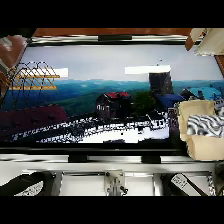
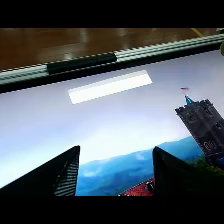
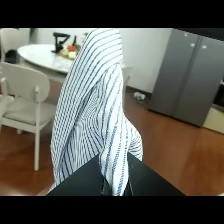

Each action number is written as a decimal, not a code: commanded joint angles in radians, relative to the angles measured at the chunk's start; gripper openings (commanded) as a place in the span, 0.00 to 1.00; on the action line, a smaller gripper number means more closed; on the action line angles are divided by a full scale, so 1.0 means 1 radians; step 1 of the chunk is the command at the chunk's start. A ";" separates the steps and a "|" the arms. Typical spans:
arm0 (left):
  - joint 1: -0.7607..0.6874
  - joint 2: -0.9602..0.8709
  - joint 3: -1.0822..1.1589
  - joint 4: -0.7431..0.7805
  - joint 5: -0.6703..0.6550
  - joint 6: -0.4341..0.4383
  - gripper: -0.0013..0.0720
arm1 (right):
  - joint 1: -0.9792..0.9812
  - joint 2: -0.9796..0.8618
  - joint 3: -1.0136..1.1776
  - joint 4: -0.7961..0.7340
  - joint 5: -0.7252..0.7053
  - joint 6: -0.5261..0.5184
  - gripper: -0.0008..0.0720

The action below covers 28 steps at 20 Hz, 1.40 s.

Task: Fold the shirts.

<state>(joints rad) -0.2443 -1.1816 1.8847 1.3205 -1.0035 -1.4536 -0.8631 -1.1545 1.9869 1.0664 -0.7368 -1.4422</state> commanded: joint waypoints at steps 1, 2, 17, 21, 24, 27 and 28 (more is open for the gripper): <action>0.001 0.000 0.000 0.000 0.020 0.000 0.74 | -0.070 0.009 0.000 -0.004 -0.009 0.002 0.11; 0.001 0.000 0.000 0.000 0.032 0.000 0.74 | -0.092 0.014 0.000 -0.005 -0.016 0.002 0.11; 0.001 0.000 0.000 0.000 0.099 0.001 0.74 | -0.258 0.090 0.000 -0.126 -0.213 -0.009 0.11; 0.001 0.000 0.000 0.000 0.104 0.001 0.74 | -0.258 0.104 0.000 -0.131 -0.243 -0.007 0.12; 0.001 0.000 0.000 0.000 0.105 0.001 0.74 | -0.258 0.118 0.000 -0.189 -0.281 0.040 0.12; 0.001 0.000 0.000 0.000 0.106 0.001 0.74 | -0.258 0.121 0.000 -0.215 -0.335 0.095 0.12; 0.001 0.000 0.000 0.000 0.108 0.001 0.74 | -0.258 0.120 0.000 -0.199 -0.354 0.095 0.12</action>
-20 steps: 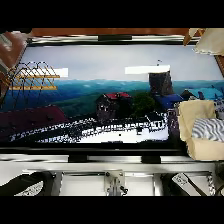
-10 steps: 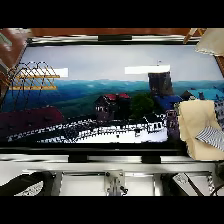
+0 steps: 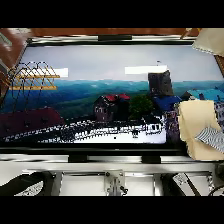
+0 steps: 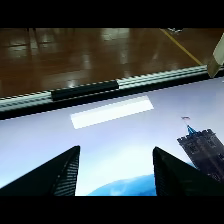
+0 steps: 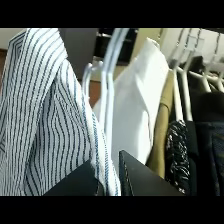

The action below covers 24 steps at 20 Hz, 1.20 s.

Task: Fold the shirts.

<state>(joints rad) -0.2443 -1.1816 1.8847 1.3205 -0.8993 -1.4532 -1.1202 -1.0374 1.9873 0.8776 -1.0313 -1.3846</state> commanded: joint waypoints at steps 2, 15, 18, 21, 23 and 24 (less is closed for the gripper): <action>0.001 0.000 0.000 0.001 0.014 0.001 0.74 | -0.001 -0.009 0.000 0.021 -0.095 0.038 0.61; -0.002 -0.080 0.000 -0.004 0.025 0.000 0.74 | 0.000 0.121 0.000 0.186 -0.201 0.031 0.82; -0.002 -0.096 0.000 -0.011 -0.023 0.000 0.74 | 0.000 0.160 0.000 0.184 -0.165 0.026 0.82; -0.002 -0.099 0.000 -0.011 -0.042 0.000 0.74 | 0.000 0.169 0.000 0.312 -0.162 0.026 0.82; -0.001 -0.099 0.000 -0.011 -0.056 0.000 0.74 | 0.000 0.169 0.000 0.462 -0.161 -0.021 0.81; -0.001 -0.099 0.000 -0.011 -0.067 0.000 0.74 | 0.000 0.175 0.000 0.541 -0.144 -0.067 0.81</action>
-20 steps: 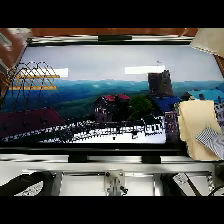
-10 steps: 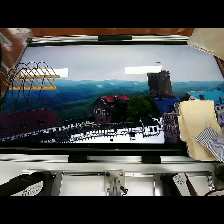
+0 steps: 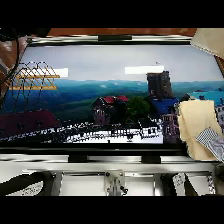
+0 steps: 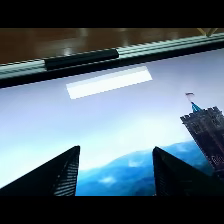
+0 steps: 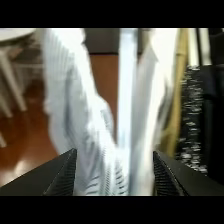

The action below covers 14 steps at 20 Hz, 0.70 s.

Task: Fold the shirts.

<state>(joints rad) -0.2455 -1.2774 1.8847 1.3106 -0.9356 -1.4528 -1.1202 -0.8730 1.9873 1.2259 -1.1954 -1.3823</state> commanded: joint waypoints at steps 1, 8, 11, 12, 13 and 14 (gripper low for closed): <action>0.000 -0.003 0.000 -0.001 -0.046 0.000 0.74 | 0.000 0.011 0.000 0.274 0.056 -0.116 0.81; 0.000 -0.004 0.000 -0.001 -0.177 0.000 0.74 | 0.000 -0.008 0.000 1.024 0.229 -0.515 0.81; 0.000 -0.005 0.000 0.006 -0.269 -0.002 0.64 | 0.027 -0.077 0.000 1.238 0.063 -0.636 0.62; -0.002 -0.006 0.000 0.029 -0.304 -0.026 0.64 | 0.084 -0.109 0.000 1.225 0.010 -0.640 0.63; -0.006 -0.008 0.000 0.074 -0.349 -0.061 0.64 | 0.166 -0.148 0.000 1.203 -0.039 -0.647 0.63; -0.015 -0.010 0.000 0.122 -0.397 -0.085 0.64 | 0.260 -0.188 0.000 1.180 -0.072 -0.646 0.63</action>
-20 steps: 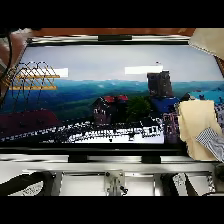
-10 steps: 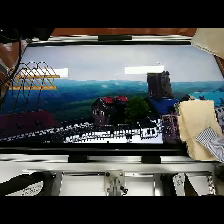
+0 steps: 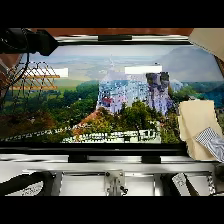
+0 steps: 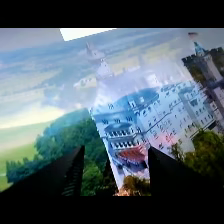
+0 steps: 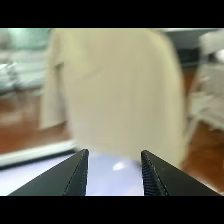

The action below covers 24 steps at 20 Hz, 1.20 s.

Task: Fold the shirts.

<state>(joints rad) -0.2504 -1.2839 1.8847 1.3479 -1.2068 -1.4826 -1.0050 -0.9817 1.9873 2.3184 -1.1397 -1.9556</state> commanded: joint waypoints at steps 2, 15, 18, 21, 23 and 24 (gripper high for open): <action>-0.029 -0.009 0.000 0.163 -0.245 -0.079 0.64 | 0.360 -0.167 0.000 0.009 -0.150 -0.040 0.63; -0.074 -0.222 -0.001 0.251 -0.433 -0.239 0.66 | 1.183 -0.763 0.000 -0.481 -0.573 0.365 0.88; -0.074 -0.223 0.000 0.257 -0.357 -0.224 0.66 | 1.181 -0.766 0.000 -0.488 -0.553 0.369 0.88; -0.074 -0.223 0.000 0.256 -0.353 -0.224 0.65 | 1.181 -0.766 0.000 -0.485 -0.544 0.370 0.88; -0.074 -0.223 0.000 0.256 -0.354 -0.224 0.65 | 1.181 -0.766 0.000 -0.485 -0.544 0.370 0.88; -0.074 -0.223 0.000 0.256 -0.354 -0.224 0.65 | 1.181 -0.766 0.000 -0.485 -0.544 0.370 0.88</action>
<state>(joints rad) -0.3244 -1.5043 1.8839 1.6012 -1.5703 -1.7096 0.1730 -1.7424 1.9865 1.8332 -1.6768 -1.5898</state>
